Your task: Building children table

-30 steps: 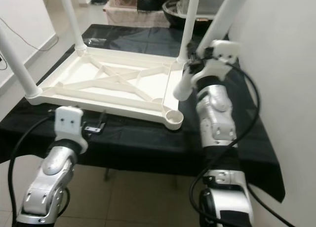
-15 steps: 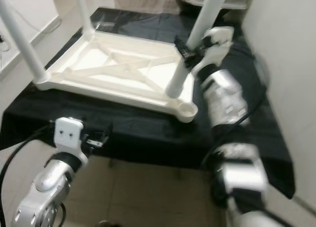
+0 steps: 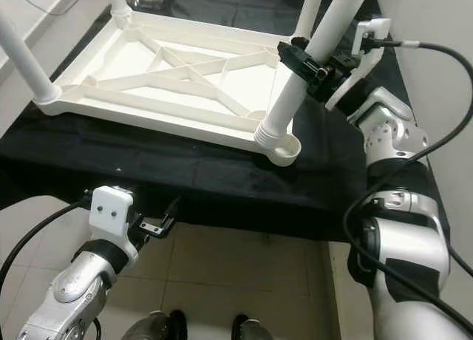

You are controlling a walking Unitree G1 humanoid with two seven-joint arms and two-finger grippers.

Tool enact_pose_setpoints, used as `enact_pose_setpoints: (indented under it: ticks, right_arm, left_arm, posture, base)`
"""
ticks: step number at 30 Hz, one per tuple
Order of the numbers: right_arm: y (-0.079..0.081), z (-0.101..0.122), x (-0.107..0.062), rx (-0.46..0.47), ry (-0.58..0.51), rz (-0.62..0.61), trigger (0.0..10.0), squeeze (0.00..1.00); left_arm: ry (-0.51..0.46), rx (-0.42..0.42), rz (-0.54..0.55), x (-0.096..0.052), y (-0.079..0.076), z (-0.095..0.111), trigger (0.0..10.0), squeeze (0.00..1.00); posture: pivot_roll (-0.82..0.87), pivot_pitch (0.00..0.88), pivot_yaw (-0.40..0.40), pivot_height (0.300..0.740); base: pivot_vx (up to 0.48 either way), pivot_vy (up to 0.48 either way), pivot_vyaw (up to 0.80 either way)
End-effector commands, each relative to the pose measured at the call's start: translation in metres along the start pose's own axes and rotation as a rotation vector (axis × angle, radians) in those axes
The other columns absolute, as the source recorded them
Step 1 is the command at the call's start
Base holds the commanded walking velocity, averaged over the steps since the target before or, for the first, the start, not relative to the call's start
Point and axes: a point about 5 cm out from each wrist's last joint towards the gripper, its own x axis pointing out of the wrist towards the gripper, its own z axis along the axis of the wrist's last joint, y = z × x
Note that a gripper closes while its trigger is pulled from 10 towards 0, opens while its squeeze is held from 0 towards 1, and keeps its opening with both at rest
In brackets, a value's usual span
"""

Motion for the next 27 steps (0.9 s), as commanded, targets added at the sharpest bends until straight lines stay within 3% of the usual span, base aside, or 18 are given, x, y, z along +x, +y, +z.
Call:
enact_pose_setpoints:
  ticks: [1, 11, 22, 27]
  right_arm:
    - [-0.002, -0.005, -0.005, 0.019, 0.022, 0.043, 10.0, 0.0]
    - [-0.002, -0.025, -0.01, -0.012, 0.147, 0.096, 10.0, 0.0]
    - [-0.003, -0.024, -0.009, -0.14, 0.215, 0.106, 10.0, 0.0]
    - [-0.004, -0.025, -0.009, -0.151, 0.223, 0.102, 10.0, 0.0]
  left_arm:
    - [0.016, -0.01, -0.012, -0.005, -0.001, 0.0, 10.0, 0.0]
    - [0.024, -0.008, -0.009, -0.007, -0.001, 0.001, 10.0, 0.0]
    - [0.022, -0.008, -0.013, -0.005, -0.003, 0.0, 10.0, 0.0]
    - [0.022, -0.008, -0.014, -0.005, -0.003, 0.0, 10.0, 0.0]
  posture:
    - [0.12, 0.339, -0.028, 0.74]
    - [0.12, 0.333, -0.031, 0.74]
    - [0.12, 0.306, -0.032, 0.74]
    - [0.12, 0.306, -0.032, 0.74]
  base:
    - [0.0, 0.0, 0.0]
    - [0.0, 0.0, 0.0]
    - [0.0, 0.0, 0.0]
    - [0.0, 0.0, 0.0]
